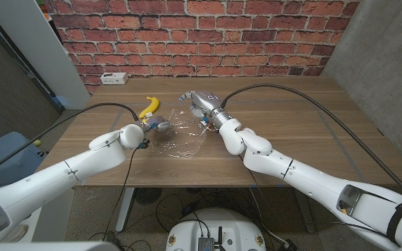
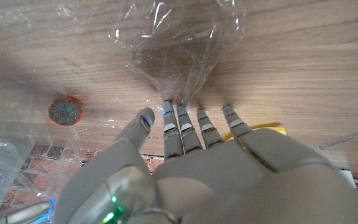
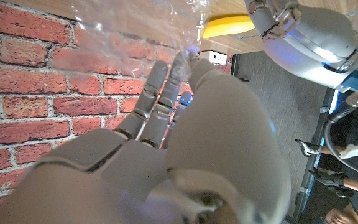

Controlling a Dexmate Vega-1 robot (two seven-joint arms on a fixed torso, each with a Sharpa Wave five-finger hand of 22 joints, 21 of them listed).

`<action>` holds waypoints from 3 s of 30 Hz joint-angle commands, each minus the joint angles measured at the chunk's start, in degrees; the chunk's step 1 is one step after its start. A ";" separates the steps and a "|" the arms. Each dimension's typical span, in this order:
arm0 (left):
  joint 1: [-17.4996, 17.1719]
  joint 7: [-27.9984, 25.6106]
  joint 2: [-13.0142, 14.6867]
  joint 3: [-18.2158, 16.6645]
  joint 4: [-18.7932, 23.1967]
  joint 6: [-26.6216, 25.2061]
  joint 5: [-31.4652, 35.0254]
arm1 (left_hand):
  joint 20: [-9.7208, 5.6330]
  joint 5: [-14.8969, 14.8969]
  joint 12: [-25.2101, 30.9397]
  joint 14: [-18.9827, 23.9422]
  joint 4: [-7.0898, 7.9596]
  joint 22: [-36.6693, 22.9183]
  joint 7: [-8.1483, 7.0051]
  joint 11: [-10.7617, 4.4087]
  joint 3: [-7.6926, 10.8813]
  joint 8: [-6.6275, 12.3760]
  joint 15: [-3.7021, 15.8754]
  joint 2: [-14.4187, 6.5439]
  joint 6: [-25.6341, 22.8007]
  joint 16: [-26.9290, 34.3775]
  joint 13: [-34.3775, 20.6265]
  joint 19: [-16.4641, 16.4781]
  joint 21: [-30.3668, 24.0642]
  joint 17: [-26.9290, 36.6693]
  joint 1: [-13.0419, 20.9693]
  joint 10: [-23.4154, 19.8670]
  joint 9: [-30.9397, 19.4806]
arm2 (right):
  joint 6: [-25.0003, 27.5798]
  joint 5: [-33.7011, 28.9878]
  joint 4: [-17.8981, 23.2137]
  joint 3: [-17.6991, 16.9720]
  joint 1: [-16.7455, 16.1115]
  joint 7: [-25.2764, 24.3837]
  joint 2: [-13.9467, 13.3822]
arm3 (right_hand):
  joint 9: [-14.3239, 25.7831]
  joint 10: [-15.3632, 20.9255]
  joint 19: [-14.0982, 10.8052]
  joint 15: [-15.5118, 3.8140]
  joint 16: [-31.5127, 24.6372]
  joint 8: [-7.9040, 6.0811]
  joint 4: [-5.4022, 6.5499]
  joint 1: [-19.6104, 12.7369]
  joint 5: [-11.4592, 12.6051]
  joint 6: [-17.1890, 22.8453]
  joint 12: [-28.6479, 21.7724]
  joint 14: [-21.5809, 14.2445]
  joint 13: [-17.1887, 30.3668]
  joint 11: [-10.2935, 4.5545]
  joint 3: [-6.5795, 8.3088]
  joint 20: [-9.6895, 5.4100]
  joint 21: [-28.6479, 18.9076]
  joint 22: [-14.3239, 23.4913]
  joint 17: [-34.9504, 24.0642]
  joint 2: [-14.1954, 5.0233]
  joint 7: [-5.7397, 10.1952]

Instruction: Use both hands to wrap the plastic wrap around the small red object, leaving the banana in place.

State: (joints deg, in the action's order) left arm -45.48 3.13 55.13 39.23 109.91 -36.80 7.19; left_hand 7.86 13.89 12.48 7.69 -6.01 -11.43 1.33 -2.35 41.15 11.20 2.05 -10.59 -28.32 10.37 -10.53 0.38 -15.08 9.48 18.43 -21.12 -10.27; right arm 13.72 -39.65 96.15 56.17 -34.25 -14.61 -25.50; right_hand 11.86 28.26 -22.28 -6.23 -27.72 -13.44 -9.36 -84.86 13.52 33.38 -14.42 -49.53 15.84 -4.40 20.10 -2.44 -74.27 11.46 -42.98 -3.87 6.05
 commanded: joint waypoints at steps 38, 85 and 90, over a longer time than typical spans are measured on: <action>-8.28 -9.03 3.07 -6.73 4.17 3.06 -4.71 | 0.15 0.47 -0.28 0.53 0.98 -0.26 0.60 0.70 -0.16 -0.42 0.12 -0.08 -0.21 0.15 -0.15 0.72 -0.11 0.17 0.92 -0.60 -0.31 | -16.96 16.60 -13.19 1.44 7.97 21.84 5.44 | -0.35 -8.71 -0.39 -3.24 12.36 2.59 15.31 33.39 -3.48 -10.80 3.08 12.03 -1.22 5.69 -10.52 -1.26 5.22 -2.01 11.28 -0.03 -3.99; -19.14 -22.34 3.88 -10.80 14.07 4.33 12.36 | 1.46 -3.51 -2.05 -5.15 -3.60 -0.19 -9.86 -3.57 -10.44 -1.05 -1.10 15.02 18.98 -0.46 -0.70 -3.59 2.64 0.92 0.58 14.30 -0.37 | -8.53 28.52 1.90 -10.37 -4.48 19.30 -7.89 | -0.76 -11.47 10.64 3.58 15.04 1.67 9.91 41.79 -2.94 -11.46 2.77 22.47 -2.53 4.78 -11.83 11.45 18.55 -1.48 13.25 -1.24 -1.94; -17.98 -18.88 4.17 -9.66 15.20 3.94 13.61 | 1.43 -3.28 -1.91 -6.80 -3.59 -0.21 -10.38 -3.48 -11.05 -0.86 -1.40 16.14 19.48 -0.60 -0.71 -4.33 2.86 0.95 0.69 15.12 -0.38 | -5.13 28.72 5.74 -11.84 -7.10 18.20 -10.41 | -0.76 -11.76 11.62 3.82 15.26 1.65 9.60 41.64 -2.90 -11.23 2.84 23.37 -2.54 4.78 -11.53 11.48 19.20 -1.49 13.30 -1.40 -1.62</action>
State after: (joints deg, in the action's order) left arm -65.63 -22.05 58.75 27.33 123.26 -32.13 17.61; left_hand 9.10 10.12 10.77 1.35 -9.58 -11.46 -8.79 -5.79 30.45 9.91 0.72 4.74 -8.96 9.94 -11.11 -3.31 -12.41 10.29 18.95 -6.52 -10.55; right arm 1.94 -11.58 94.83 46.88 -37.03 3.99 -30.78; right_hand 10.91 16.96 -11.18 -2.44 -12.83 -11.95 0.55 -42.86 10.59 22.10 -11.65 -26.63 13.31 0.30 8.25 8.96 -55.45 9.74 -29.45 -5.14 4.02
